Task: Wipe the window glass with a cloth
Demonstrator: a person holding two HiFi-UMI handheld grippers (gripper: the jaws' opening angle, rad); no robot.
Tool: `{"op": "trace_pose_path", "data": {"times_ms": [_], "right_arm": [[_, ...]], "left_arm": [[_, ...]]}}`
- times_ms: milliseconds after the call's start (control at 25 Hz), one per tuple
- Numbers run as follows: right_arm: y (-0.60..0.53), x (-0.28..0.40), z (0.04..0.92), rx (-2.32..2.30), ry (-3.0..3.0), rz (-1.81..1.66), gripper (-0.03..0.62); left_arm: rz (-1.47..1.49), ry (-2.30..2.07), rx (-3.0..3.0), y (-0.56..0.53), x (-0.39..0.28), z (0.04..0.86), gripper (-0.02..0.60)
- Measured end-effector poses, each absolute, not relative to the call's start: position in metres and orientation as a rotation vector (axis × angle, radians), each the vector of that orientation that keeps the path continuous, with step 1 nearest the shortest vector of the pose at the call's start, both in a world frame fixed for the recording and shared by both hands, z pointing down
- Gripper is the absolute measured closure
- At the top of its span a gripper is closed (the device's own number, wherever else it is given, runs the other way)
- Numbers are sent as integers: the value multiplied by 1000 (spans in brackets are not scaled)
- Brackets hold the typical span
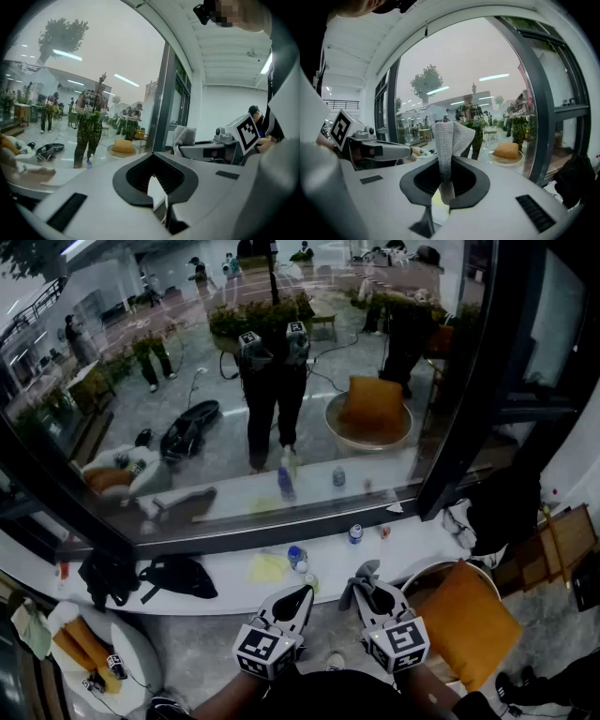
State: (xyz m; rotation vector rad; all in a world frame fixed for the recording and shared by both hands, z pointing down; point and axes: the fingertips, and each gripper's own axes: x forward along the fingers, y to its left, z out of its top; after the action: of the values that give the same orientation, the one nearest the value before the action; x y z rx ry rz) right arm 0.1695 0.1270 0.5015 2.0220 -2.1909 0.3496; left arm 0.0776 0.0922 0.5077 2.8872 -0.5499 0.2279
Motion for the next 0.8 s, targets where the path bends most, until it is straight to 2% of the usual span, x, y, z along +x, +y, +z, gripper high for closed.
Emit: {"op": "trace_pose_path", "data": {"times_ms": [800], "right_arm": [[109,161,504,2013,-2224,358,542]], "left_arm": [[243,-579,2877,78,66,510,574]]}}
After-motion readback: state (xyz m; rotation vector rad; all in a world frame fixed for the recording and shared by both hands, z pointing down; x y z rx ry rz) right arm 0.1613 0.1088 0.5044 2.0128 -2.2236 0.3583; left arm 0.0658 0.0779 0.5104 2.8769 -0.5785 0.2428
